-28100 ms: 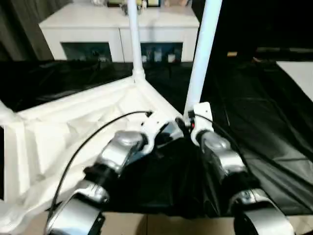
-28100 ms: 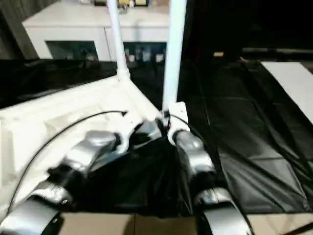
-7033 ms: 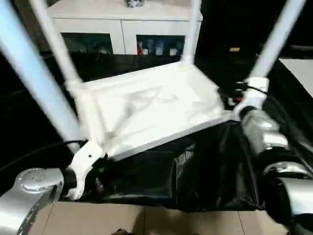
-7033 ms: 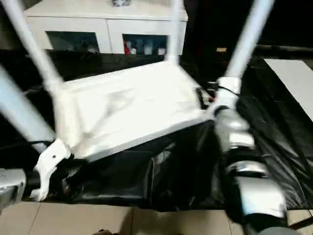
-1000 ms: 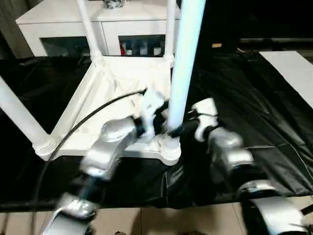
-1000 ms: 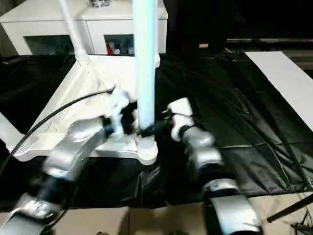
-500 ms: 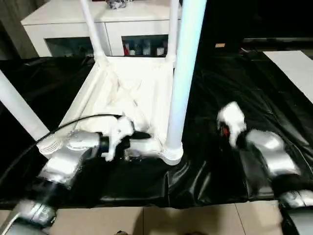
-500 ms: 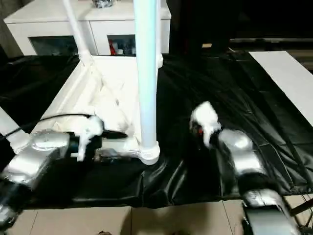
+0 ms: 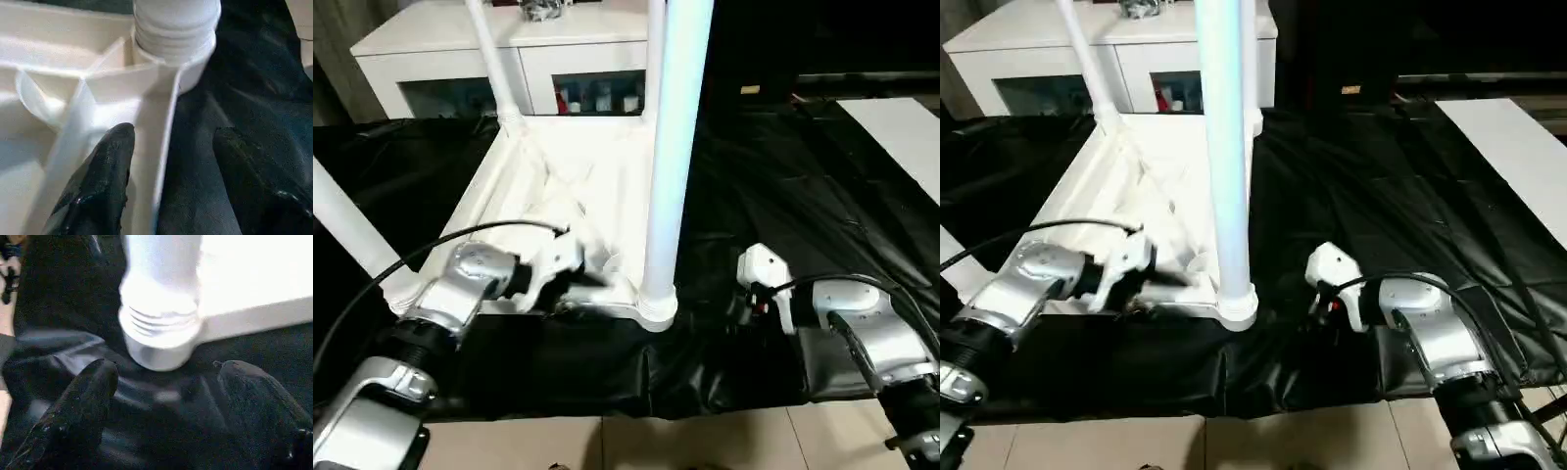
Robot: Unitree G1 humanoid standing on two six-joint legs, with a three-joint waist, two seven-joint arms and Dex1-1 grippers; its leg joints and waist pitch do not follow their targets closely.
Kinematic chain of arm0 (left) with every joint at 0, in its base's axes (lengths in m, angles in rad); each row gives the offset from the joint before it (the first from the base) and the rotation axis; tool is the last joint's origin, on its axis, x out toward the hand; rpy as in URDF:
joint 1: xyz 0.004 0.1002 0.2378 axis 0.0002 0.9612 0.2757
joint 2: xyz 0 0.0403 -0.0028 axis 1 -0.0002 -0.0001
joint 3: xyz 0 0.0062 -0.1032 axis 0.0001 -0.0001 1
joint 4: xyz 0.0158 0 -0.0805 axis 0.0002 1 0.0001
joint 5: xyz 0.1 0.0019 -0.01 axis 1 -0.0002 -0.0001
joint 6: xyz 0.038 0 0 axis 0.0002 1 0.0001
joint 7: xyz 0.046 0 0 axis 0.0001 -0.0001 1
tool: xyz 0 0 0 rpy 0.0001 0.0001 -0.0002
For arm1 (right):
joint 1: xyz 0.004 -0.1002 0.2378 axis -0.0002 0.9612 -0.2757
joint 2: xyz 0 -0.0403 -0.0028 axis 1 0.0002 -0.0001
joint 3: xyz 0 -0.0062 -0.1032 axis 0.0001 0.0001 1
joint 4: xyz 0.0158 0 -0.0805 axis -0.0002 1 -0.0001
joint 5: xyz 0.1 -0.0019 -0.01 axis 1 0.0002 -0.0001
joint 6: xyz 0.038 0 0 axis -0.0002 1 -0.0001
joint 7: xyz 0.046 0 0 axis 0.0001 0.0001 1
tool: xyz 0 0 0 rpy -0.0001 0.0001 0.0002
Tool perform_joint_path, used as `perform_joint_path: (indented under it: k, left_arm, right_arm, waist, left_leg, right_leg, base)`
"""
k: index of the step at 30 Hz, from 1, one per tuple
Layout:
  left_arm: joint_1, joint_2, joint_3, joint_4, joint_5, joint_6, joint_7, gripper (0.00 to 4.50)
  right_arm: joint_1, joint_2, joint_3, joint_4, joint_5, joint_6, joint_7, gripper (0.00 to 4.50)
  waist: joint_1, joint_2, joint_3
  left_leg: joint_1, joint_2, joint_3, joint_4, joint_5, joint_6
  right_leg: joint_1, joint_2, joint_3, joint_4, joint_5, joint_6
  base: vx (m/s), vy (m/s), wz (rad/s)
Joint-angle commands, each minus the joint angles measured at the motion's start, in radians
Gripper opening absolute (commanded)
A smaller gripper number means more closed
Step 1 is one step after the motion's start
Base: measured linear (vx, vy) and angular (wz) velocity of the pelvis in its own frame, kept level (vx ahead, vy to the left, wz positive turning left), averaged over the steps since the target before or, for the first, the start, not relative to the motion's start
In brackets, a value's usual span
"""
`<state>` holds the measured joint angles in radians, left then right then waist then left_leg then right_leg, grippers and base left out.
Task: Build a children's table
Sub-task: Rotate table base
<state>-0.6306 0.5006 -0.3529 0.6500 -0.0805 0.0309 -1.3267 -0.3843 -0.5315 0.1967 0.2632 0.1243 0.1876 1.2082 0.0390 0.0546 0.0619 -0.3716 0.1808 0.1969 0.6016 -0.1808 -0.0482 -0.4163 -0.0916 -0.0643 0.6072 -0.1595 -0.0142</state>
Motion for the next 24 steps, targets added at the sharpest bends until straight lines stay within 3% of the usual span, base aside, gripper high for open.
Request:
perform_joint_path:
  k: [1,5,6,12,16,20,24]
  left_arm:
    - [-0.018,0.006,-0.008,0.017,0.016,-0.019,-0.005,2.59]
    - [-0.046,-0.021,0.007,0.116,0.049,-0.115,0.056,2.18]
    - [-0.048,-0.024,0.009,0.122,0.048,-0.116,0.060,2.16]
    - [-0.048,-0.028,-0.006,0.159,0.085,-0.126,0.075,1.70]
    - [-0.053,-0.027,-0.021,0.207,0.121,-0.155,0.083,1.37]
    - [-0.029,-0.019,-0.020,0.191,0.125,-0.149,0.093,1.04]
    - [0.042,-0.014,0.051,0.056,0.050,-0.047,0.098,0.71]
  right_arm:
    - [0.005,-0.011,0.006,-0.038,0.012,0.019,0.010,3.73]
    - [0.014,-0.020,0.011,-0.090,0.023,0.065,0.012,3.73]
    - [0.013,-0.021,0.011,-0.093,0.024,0.068,0.013,3.73]
    - [0.008,-0.028,0.021,-0.105,0.020,0.085,0.020,3.73]
    - [0.000,-0.029,0.020,-0.106,0.020,0.089,0.008,3.73]
    - [-0.013,-0.012,0.006,-0.087,0.017,0.064,-0.029,3.73]
    - [-0.011,0.008,-0.004,-0.080,0.016,0.051,-0.064,3.73]
  waist:
    - [0.006,0.002,-0.071]
    - [0.008,-0.004,-0.070]
    - [0.012,-0.003,-0.073]
    - [0.017,-0.012,-0.073]
    - [0.020,-0.010,-0.072]
    - [0.020,-0.009,-0.070]
    - [0.016,-0.005,-0.069]
  left_leg:
    - [0.012,0.041,-0.024,-0.074,-0.323,0.041]
    - [0.013,0.038,-0.023,-0.073,-0.325,0.039]
    - [0.017,0.040,-0.024,-0.072,-0.319,0.036]
    - [0.009,0.042,-0.024,-0.072,-0.282,0.044]
    - [0.011,0.041,-0.024,-0.071,-0.285,0.044]
    - [0.012,0.043,-0.025,-0.074,-0.298,0.036]
    - [0.013,0.044,-0.027,-0.076,-0.315,0.025]
  right_leg:
    - [0.055,-0.046,0.036,-0.087,-0.352,-0.219]
    - [0.054,-0.044,0.036,-0.093,-0.379,-0.198]
    - [0.053,-0.048,0.037,-0.090,-0.374,-0.198]
    - [0.057,-0.050,0.039,-0.086,-0.345,-0.203]
    - [0.055,-0.052,0.038,-0.088,-0.364,-0.195]
    - [0.054,-0.054,0.039,-0.088,-0.382,-0.195]
    - [0.052,-0.055,0.039,-0.089,-0.406,-0.195]
  base:
    - [0.000,0.000,0.00]
    - [0.000,0.000,0.00]
    - [0.000,0.000,0.00]
    - [0.000,0.000,0.00]
    - [0.000,0.000,0.00]
    - [0.000,0.000,0.00]
    - [0.000,0.000,0.00]
